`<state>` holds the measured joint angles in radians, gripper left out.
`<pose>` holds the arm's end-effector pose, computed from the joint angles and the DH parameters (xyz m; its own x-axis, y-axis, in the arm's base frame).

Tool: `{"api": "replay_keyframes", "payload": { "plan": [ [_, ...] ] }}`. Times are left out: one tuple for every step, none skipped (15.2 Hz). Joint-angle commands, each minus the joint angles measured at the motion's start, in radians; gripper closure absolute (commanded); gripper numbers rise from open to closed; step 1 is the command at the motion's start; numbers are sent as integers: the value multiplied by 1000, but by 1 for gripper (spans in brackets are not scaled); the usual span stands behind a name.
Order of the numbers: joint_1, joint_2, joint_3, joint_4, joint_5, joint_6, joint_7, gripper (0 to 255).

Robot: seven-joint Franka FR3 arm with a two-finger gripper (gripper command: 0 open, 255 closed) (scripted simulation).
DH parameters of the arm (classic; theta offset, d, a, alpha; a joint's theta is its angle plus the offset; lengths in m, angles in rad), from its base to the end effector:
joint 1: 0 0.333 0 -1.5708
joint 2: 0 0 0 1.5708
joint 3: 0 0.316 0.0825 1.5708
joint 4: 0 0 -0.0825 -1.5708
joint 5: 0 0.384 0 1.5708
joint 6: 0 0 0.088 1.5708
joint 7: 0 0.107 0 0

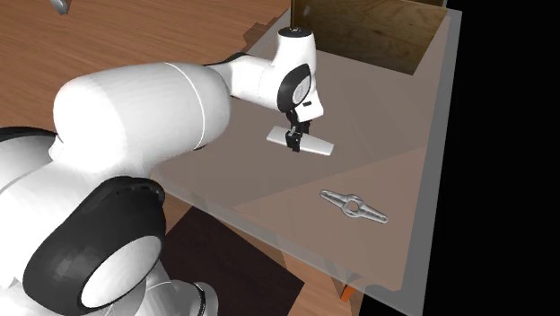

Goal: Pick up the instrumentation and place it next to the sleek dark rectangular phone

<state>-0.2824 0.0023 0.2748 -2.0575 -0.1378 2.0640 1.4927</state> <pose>0.5496 -0.0115 0.4351 0.1347 -0.9836 0.1203 -0.9909 -0.1346 0.0090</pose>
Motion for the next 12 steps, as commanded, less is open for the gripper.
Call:
{"api": "replay_keyframes", "payload": {
  "plan": [
    [25,43,25,55,-13,-20,55,255],
    [38,64,35,82,-20,-30,80,255],
    [50,87,45,111,-28,-40,104,255],
    [63,111,54,140,-36,-50,128,255],
    [76,136,63,172,-45,-62,151,255],
    [91,161,71,204,-54,-74,174,255],
    [106,187,78,238,-64,-86,196,255],
    [121,214,84,274,-74,-100,218,255],
    [137,243,90,311,-84,-114,240,255],
    [155,271,94,350,-94,-129,260,255],
    [172,301,99,391,-105,-145,280,255],
    [191,332,103,434,-116,-162,299,255]
  ]
}}
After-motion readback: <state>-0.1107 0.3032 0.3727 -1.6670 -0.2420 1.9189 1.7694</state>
